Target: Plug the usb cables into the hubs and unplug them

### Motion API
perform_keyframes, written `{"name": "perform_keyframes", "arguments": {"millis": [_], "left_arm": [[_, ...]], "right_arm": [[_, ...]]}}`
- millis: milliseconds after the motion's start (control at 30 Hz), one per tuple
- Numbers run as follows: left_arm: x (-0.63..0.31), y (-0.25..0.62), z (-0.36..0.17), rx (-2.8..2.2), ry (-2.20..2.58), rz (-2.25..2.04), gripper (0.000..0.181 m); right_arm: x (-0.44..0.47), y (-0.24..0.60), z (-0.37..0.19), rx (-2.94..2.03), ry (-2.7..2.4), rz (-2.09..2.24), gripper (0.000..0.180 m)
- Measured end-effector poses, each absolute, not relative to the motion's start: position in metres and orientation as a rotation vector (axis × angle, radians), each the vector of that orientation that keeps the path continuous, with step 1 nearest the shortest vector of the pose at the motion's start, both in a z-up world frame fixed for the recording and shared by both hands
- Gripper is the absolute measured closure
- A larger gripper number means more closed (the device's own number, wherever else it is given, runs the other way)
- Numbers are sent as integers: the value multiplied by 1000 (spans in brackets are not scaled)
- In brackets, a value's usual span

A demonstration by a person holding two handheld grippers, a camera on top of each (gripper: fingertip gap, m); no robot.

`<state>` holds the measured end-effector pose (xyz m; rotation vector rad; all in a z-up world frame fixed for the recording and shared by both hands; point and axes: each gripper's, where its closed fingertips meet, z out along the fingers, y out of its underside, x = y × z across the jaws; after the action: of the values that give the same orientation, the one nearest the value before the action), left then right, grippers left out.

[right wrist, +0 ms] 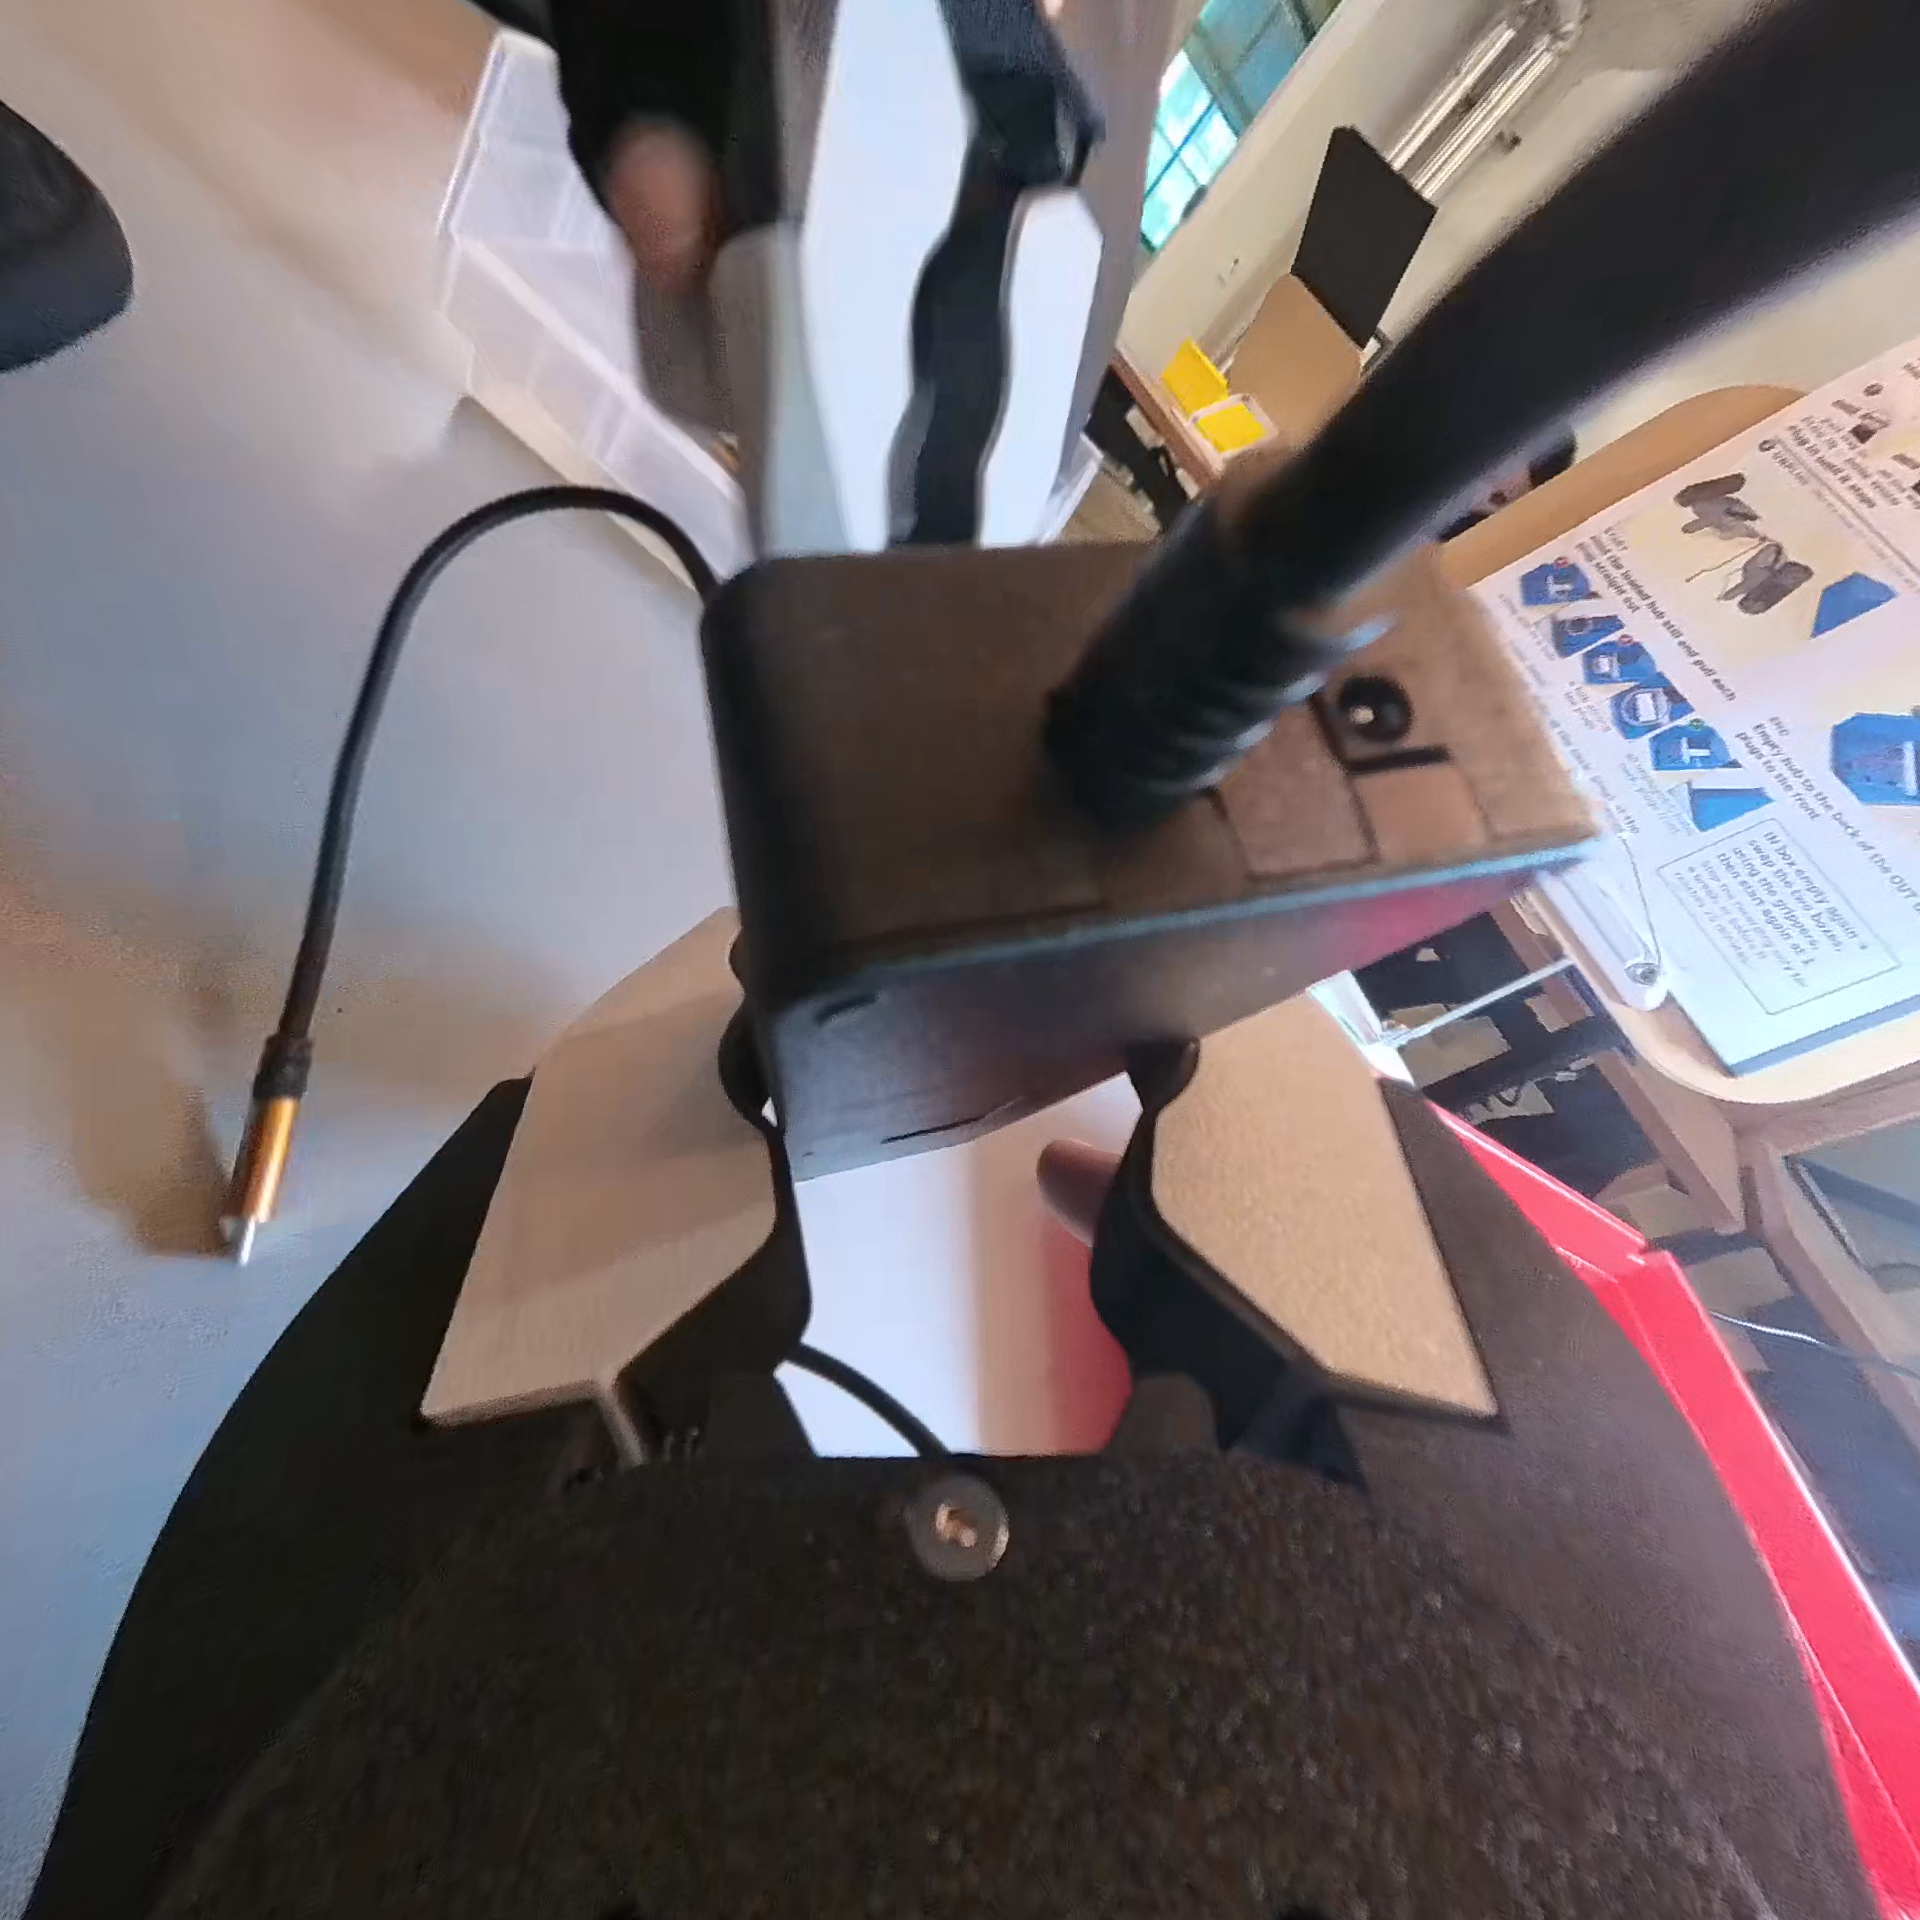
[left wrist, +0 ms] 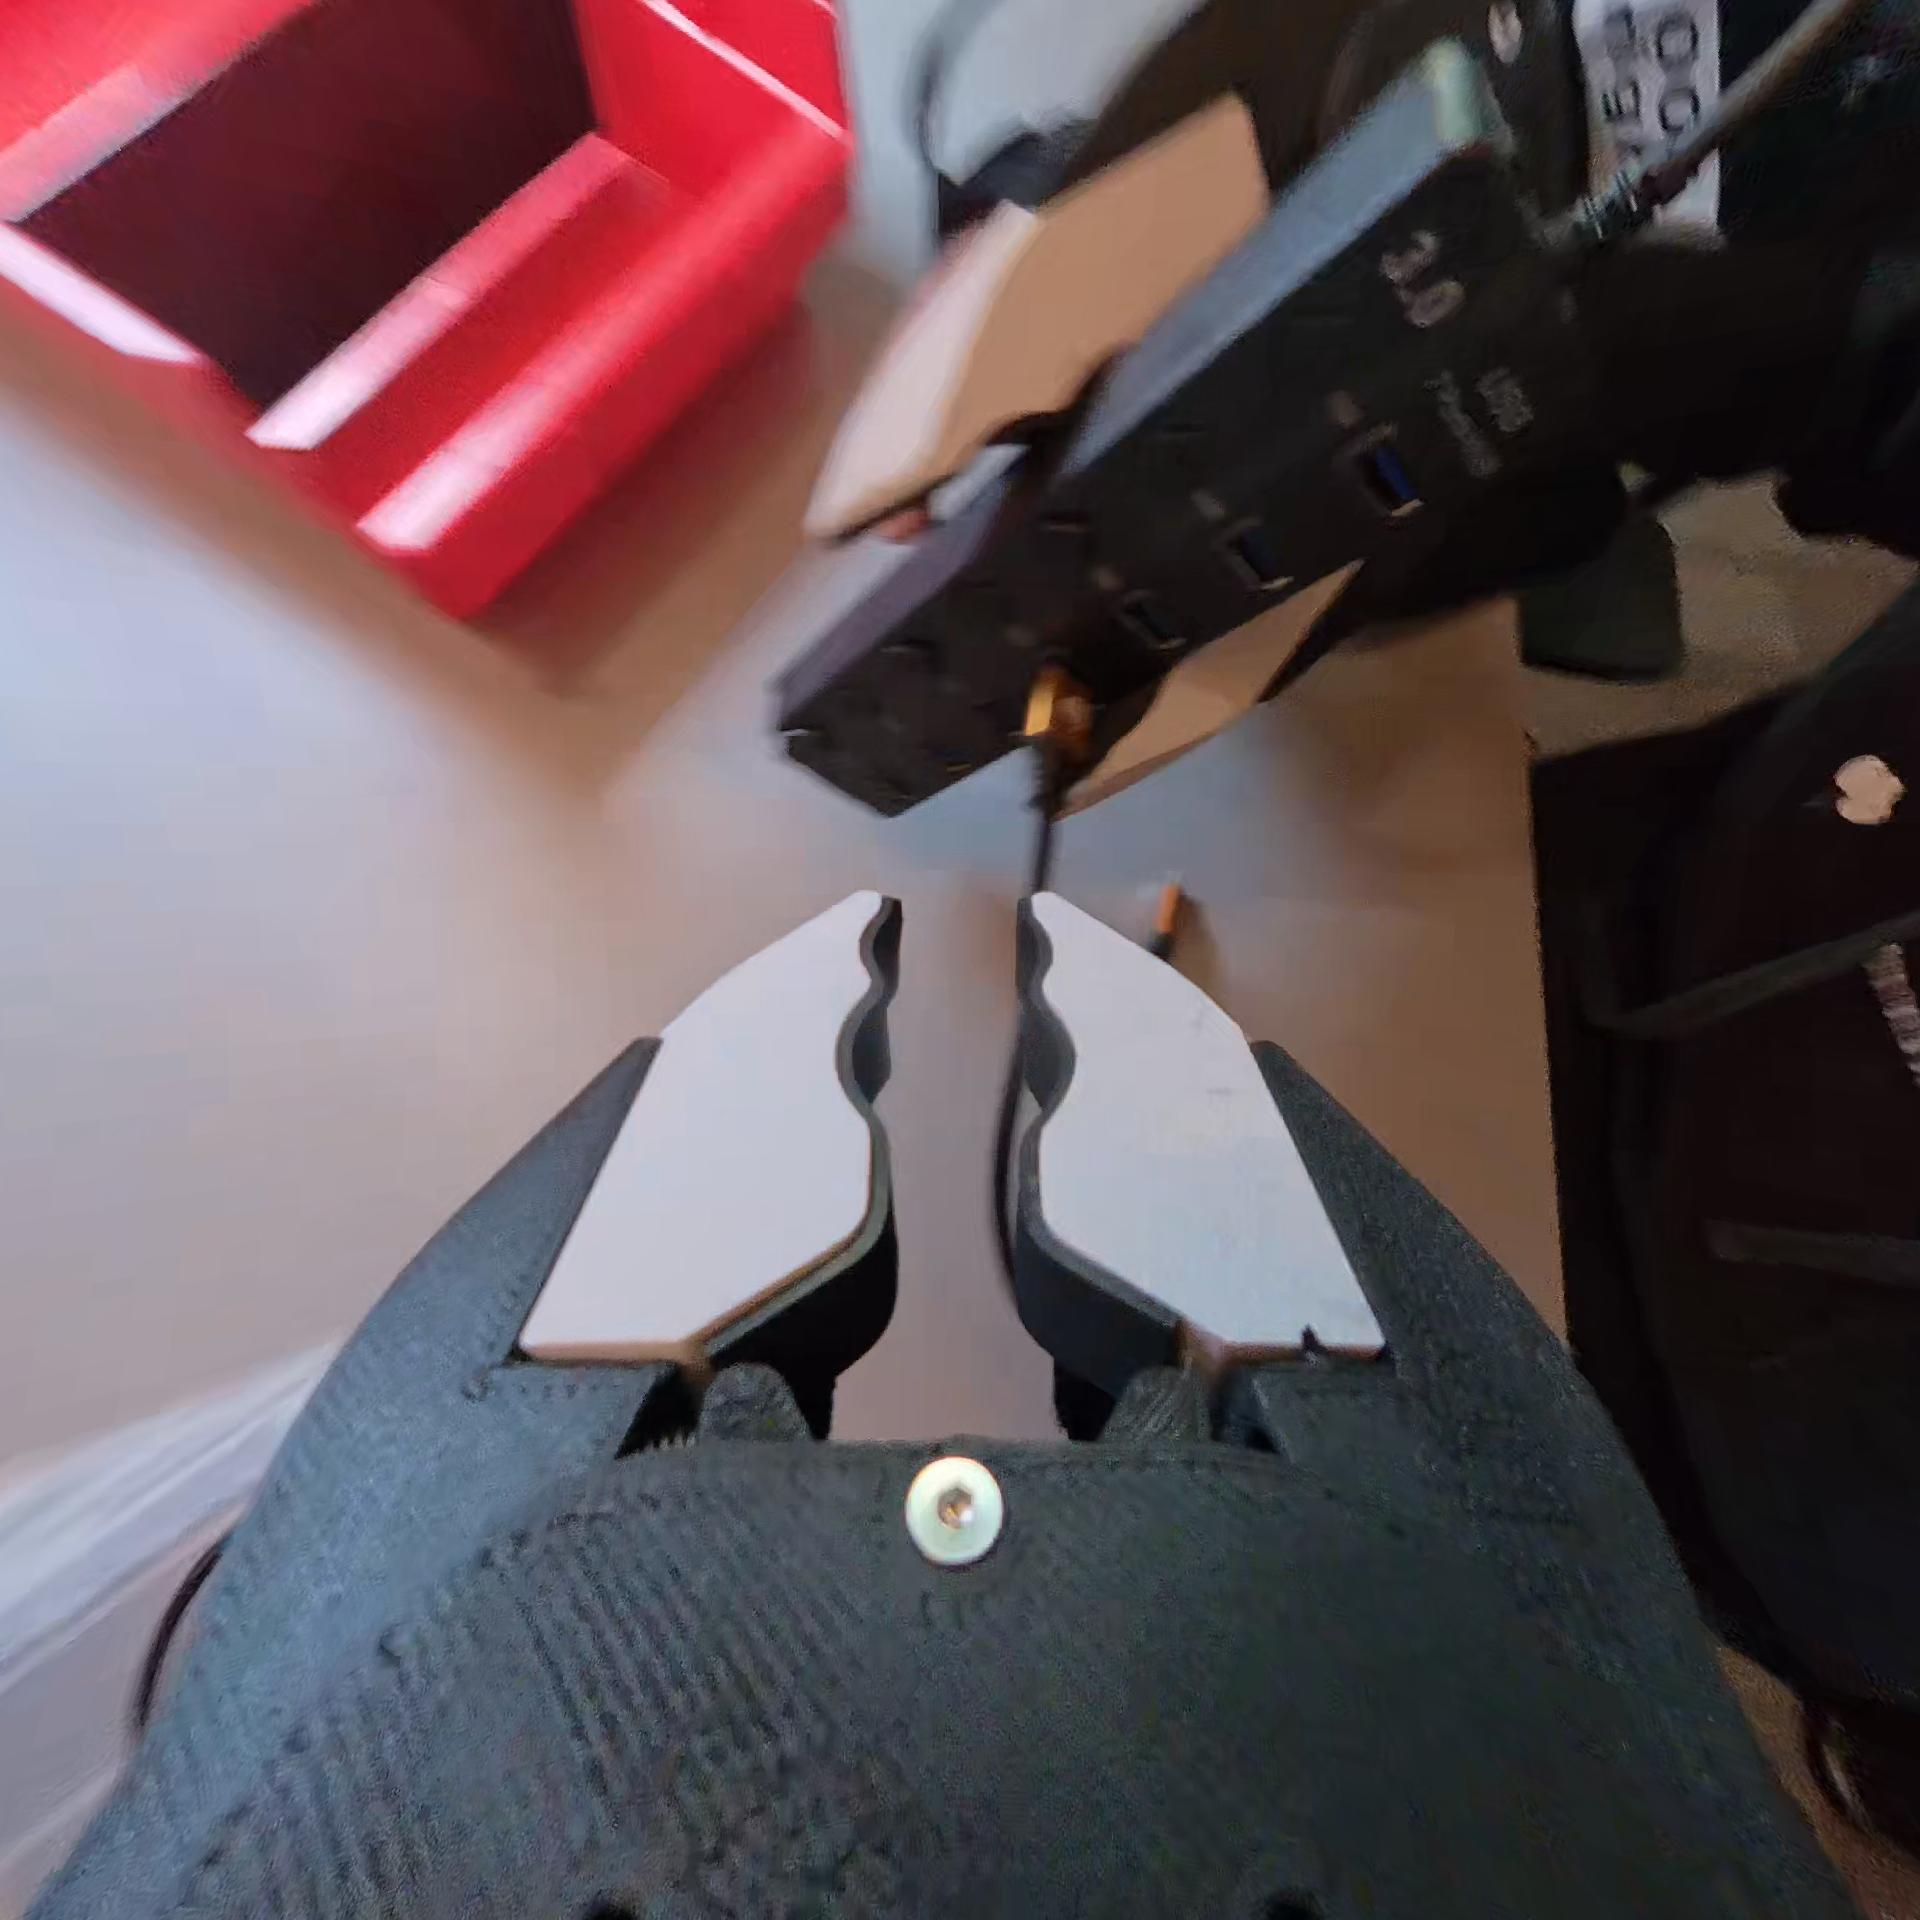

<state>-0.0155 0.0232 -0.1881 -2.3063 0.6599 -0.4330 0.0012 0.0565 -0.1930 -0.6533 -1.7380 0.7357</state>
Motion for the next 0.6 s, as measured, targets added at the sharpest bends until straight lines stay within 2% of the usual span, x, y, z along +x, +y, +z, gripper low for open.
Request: {"name": "perform_keyframes", "arguments": {"millis": [133,233,400,600], "left_arm": [[-111,9,-146,-2266,351,-215,158],[-167,-13,-142,-2296,191,-116,159],[-224,-64,-216,-2677,176,28,161],[-233,-106,-287,-3076,359,-2,161]], "right_arm": [[4,60,-183,-676,-1705,801,111],[5,61,-181,-685,-1694,828,111],[3,61,-183,-693,-1697,834,111],[0,61,-191,-704,-1718,827,111]]}}
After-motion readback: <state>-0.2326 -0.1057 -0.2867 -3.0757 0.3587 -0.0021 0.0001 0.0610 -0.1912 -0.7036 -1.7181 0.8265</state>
